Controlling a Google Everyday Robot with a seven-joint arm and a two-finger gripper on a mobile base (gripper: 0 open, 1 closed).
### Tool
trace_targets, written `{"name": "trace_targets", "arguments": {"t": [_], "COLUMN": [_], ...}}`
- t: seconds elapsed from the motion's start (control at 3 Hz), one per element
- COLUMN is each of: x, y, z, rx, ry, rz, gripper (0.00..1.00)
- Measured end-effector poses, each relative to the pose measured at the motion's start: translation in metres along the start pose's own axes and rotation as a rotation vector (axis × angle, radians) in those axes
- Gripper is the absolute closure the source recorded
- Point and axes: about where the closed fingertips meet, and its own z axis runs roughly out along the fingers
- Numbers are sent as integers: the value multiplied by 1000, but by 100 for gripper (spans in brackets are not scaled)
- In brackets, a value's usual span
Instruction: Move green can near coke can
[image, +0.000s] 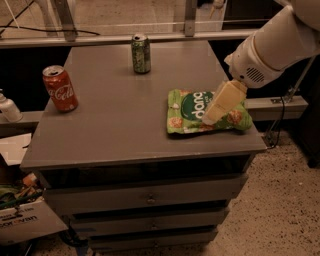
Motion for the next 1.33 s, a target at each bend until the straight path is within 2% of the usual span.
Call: {"name": "trace_targets", "arguments": {"t": [0.33,0.67,1.0,1.33], "x": [2,-8,-36,-66], "y": [0,-8,-22,-39], "z": [11,32,50,76], "rx": [16,58,96,102], "ry": [-48,-139,-233,-299], "rz": [41,99,123,133], "gripper": [0,0,0,0]}}
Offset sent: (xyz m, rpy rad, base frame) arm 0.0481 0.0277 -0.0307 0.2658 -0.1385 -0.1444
